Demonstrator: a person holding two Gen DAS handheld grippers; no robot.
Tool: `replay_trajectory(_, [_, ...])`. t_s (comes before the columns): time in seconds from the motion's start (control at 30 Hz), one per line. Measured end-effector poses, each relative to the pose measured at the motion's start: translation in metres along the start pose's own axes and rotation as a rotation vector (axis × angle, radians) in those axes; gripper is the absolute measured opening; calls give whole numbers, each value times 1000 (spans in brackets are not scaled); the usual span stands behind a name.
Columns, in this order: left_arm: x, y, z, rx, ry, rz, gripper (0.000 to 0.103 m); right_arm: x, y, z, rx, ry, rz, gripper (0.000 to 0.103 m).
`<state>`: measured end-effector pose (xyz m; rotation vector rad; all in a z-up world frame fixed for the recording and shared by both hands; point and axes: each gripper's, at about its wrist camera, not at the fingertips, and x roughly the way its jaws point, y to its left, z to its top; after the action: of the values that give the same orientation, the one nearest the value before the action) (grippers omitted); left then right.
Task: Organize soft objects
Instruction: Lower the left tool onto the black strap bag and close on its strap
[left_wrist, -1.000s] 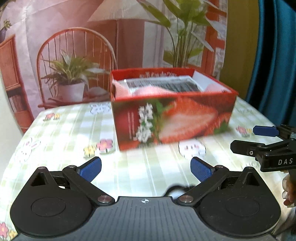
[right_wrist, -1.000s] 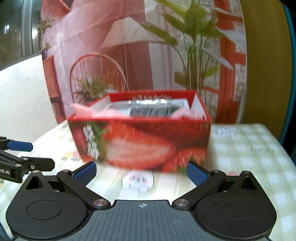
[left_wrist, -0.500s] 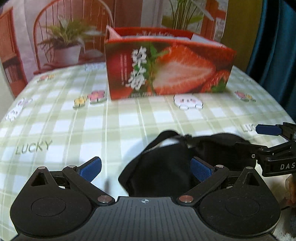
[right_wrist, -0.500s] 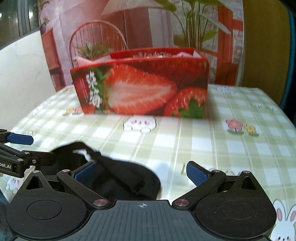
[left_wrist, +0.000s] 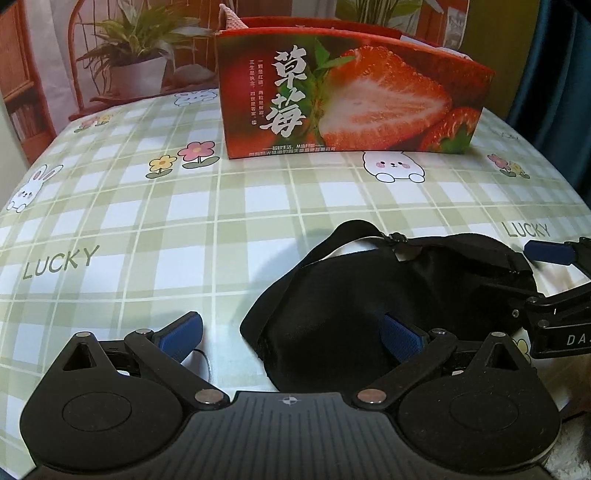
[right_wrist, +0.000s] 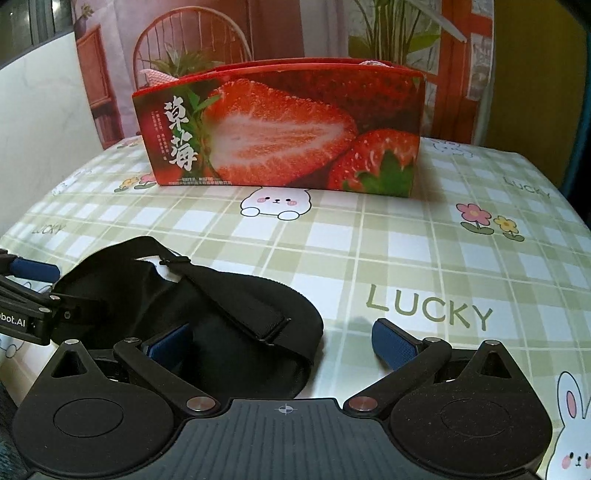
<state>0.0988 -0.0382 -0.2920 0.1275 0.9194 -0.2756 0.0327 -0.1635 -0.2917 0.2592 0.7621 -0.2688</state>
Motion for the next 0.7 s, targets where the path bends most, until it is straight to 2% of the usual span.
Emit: replay_trajectory(0.7, [0,-1,0,14,-4,3,103,3,3,-2,-31,7,-21,103])
